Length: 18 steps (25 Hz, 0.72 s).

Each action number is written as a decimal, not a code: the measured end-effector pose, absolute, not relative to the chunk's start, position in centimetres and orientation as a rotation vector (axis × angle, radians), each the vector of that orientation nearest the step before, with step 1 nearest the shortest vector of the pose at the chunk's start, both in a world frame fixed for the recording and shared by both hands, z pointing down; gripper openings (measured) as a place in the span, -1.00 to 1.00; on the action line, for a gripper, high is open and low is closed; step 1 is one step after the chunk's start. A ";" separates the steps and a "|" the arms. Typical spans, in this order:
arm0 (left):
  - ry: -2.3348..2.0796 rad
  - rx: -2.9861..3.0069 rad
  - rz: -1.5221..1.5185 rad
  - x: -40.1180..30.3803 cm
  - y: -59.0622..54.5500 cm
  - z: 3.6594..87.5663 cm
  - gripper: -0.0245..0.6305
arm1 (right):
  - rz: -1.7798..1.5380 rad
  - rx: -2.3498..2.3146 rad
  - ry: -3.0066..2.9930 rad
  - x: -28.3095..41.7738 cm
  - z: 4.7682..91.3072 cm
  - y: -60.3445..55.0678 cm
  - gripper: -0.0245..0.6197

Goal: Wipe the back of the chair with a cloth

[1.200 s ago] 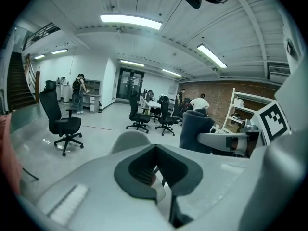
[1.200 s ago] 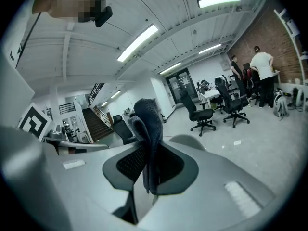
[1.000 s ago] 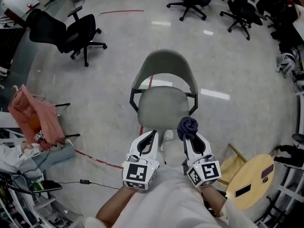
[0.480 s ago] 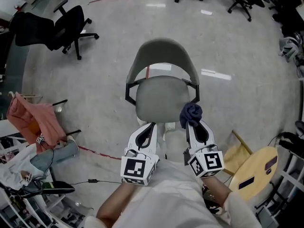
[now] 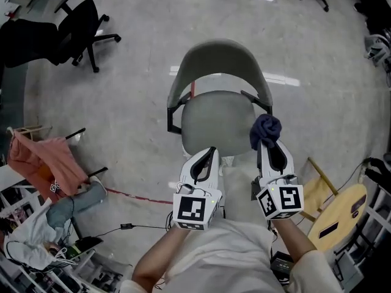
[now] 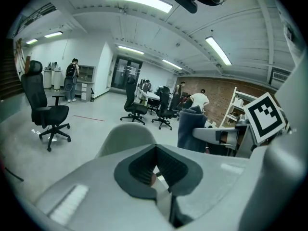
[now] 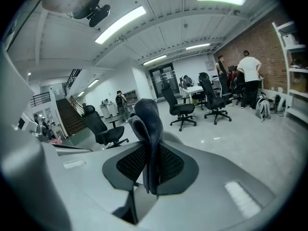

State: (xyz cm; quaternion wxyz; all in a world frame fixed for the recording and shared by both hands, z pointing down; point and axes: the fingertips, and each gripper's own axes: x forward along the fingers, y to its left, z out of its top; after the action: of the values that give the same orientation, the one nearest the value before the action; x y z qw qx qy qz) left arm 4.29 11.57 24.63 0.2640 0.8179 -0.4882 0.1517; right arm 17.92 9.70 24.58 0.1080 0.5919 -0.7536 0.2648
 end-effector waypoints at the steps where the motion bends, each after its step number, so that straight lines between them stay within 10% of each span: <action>1: -1.315 2.212 0.410 4.2 11.2 25.2 -0.92 | 0.773 1.743 -2.212 17.7 25.2 9.3 -0.70; 18: -1.269 2.197 0.432 1.1 4.0 33.9 -0.92 | 0.715 1.886 -2.112 16.6 34.6 0.2 -0.70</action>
State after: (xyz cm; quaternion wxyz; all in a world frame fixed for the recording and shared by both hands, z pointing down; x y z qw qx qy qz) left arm 1.14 4.05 33.86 0.2804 0.8194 -0.4733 0.1610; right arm 16.59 0.24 34.64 0.1105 0.6419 -0.7187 0.2435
